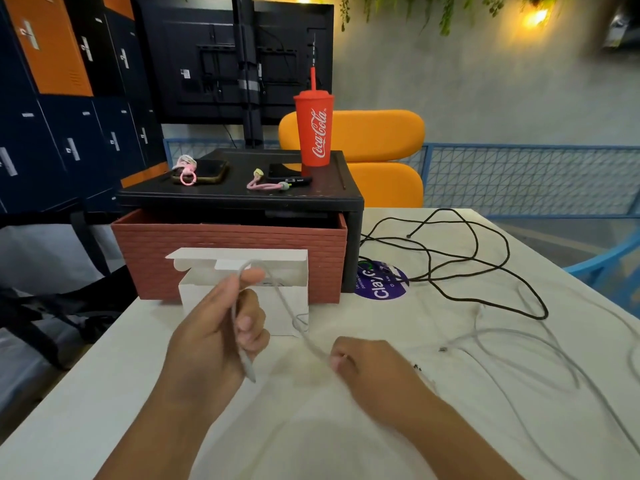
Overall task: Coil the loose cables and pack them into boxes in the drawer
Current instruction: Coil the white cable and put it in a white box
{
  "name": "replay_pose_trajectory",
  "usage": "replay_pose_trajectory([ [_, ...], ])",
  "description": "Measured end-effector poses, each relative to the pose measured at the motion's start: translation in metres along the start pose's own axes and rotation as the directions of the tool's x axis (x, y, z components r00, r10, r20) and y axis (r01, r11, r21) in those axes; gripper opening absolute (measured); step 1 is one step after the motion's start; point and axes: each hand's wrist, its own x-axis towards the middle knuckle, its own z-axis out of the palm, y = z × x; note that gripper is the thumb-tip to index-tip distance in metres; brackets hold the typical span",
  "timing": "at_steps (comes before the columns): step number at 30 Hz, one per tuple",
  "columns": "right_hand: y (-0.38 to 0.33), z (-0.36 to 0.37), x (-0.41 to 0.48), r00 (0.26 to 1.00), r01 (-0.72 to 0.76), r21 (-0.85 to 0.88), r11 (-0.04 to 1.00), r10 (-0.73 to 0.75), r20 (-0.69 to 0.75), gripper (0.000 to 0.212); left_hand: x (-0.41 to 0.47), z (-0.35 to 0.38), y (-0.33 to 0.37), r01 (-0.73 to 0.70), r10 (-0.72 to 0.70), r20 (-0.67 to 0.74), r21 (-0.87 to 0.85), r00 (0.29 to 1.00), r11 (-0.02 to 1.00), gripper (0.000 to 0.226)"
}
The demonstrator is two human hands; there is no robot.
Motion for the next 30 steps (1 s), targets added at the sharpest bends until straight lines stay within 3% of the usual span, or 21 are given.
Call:
replay_pose_trajectory([
  [3,-0.006,0.004,-0.003,0.995,0.065,0.031,0.997,-0.067,0.076,0.016,-0.003,0.007,-0.01,-0.012,0.008,0.014,0.306,1.0,0.952,0.018],
  [6,-0.006,0.001,-0.001,0.986,0.117,0.01,0.993,-0.117,0.117,0.016,-0.004,0.01,-0.02,-0.031,0.023,0.021,0.623,1.0,0.782,0.027],
  [8,0.001,-0.012,0.002,0.996,0.084,-0.037,0.996,-0.082,0.045,0.019,-0.004,0.009,-0.025,-0.046,0.073,-0.003,0.739,0.997,0.672,0.026],
  [10,0.013,-0.034,0.0,0.996,-0.004,-0.079,0.997,-0.003,-0.089,0.022,-0.002,0.005,-0.027,-0.023,0.141,-0.073,0.812,0.987,0.584,0.028],
  [13,0.04,-0.068,-0.012,0.953,-0.224,-0.087,0.971,0.199,-0.228,0.023,0.003,-0.004,-0.022,0.048,0.283,-0.232,0.844,0.931,0.535,0.029],
  [16,0.069,-0.094,-0.023,0.839,-0.453,-0.049,0.89,0.407,-0.361,0.016,0.004,-0.01,-0.012,0.105,0.43,-0.263,0.928,0.864,0.356,0.017],
  [17,0.084,-0.1,-0.026,0.782,-0.543,-0.046,0.839,0.485,-0.391,0.011,0.004,-0.012,-0.01,0.128,0.467,-0.25,0.952,0.848,0.277,0.024],
  [20,0.139,-0.112,-0.028,0.636,-0.764,-0.144,0.629,0.697,-0.33,0.017,0.004,-0.015,-0.009,0.103,0.518,-0.147,0.988,0.842,0.113,0.038],
  [22,0.17,-0.113,-0.027,0.602,-0.797,-0.238,0.555,0.76,-0.244,0.03,0.003,-0.011,-0.016,0.024,0.491,-0.049,0.998,0.87,0.056,0.034],
  [26,0.18,-0.108,-0.026,0.631,-0.758,-0.314,0.571,0.765,-0.132,0.026,-0.001,-0.003,-0.039,-0.254,0.35,0.225,0.966,0.909,0.038,0.033],
  [30,0.174,-0.098,-0.024,0.642,-0.764,-0.204,0.612,0.754,-0.141,0.012,-0.012,0.01,-0.065,-0.43,0.036,0.43,0.89,0.902,0.152,0.037],
])
